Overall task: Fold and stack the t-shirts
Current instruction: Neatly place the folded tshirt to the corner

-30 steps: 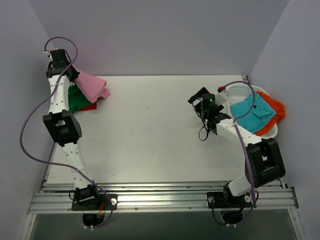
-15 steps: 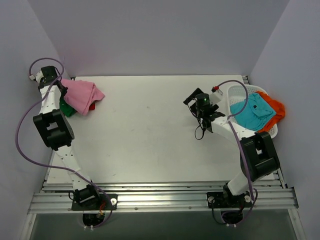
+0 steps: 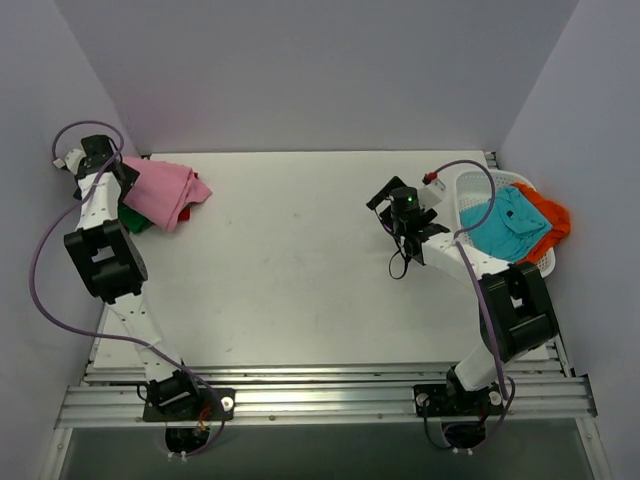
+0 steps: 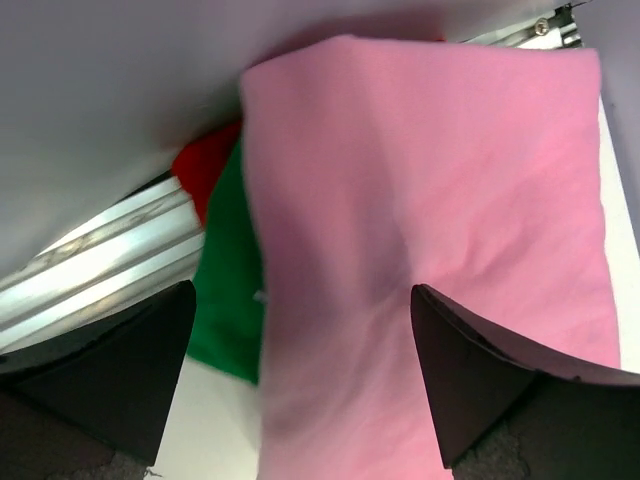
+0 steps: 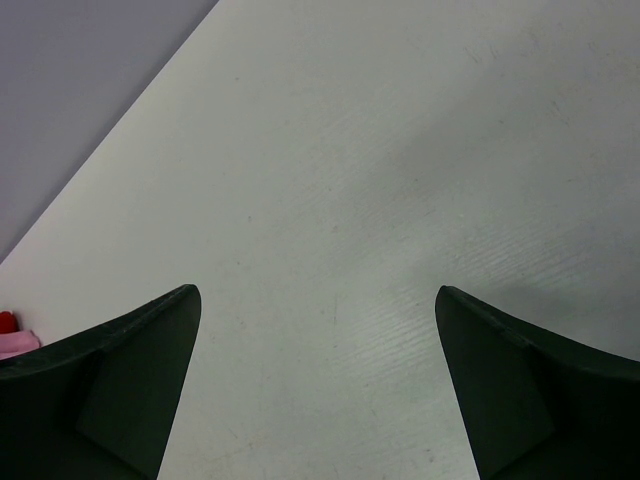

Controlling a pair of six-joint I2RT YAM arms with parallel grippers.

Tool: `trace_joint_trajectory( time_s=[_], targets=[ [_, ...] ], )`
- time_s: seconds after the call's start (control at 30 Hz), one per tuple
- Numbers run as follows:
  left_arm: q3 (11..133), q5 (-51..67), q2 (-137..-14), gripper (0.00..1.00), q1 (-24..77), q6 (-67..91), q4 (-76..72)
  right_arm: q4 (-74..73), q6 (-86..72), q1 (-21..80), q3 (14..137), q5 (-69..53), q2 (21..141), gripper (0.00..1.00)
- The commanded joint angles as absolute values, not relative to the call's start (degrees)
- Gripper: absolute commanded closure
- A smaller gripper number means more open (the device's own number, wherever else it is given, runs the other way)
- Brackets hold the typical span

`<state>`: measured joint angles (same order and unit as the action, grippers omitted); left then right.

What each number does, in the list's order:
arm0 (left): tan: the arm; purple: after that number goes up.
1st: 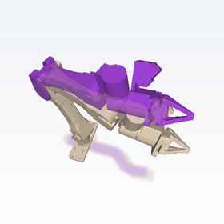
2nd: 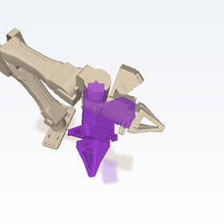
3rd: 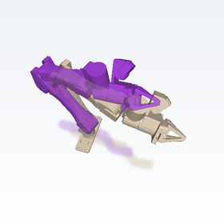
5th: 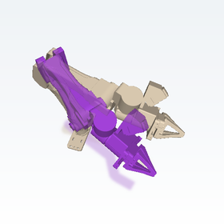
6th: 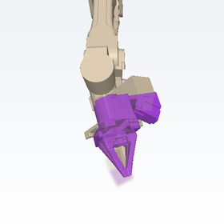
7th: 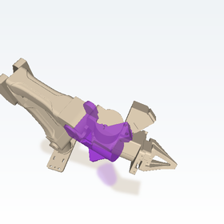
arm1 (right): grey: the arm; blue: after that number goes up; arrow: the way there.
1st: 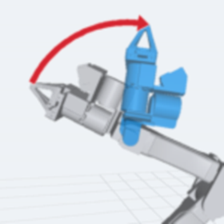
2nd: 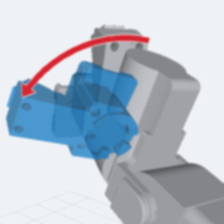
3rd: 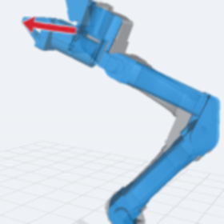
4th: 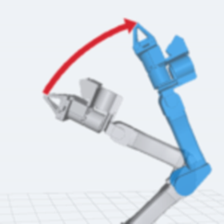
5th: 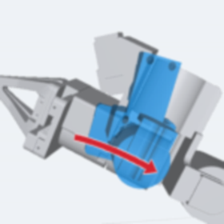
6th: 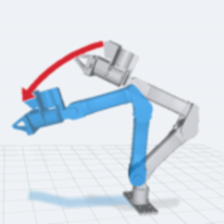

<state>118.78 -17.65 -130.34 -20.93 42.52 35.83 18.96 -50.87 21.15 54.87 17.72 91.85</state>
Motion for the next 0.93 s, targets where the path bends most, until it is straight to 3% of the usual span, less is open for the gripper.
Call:
trace_joint_trajectory(
  time_s=[0.0, 0.23, 0.37, 0.57, 0.73, 0.9],
  targets=[
    [115.5, -25.0, -115.3, 0.04, -22.1, 44.6, 34.5, 19.4, -50.1, 21.6, 56.2, 19.7, 91.5, 0.01],
    [100.8, -31.3, -92.2, 0.04, -17.4, 46.9, 28.8, 19.4, -49.2, 22.9, 56.7, 21.4, 92.0, 0.01],
    [86.2, -31.5, -76.9, 0.06, -8.2, 43.3, 20.2, 16.1, -46.5, 25.3, 59.8, 22.8, 93.0, 0.01],
    [67.6, -34.6, -64.2, 0.06, 2.6, 38.8, 18.0, 14.4, -46.6, 28.7, 60.3, 25.0, 92.6, 0.01],
    [56.4, -29.4, -61.3, 0.06, 2.9, 35.7, 17.2, 12.0, -47.4, 31.7, 59.3, 28.5, 91.3, 0.01],
    [55.2, -23.5, -66.9, 0.06, 3.0, 31.9, 15.6, 8.0, -49.0, 35.0, 59.9, 32.2, 90.1, 0.01]
  ],
)
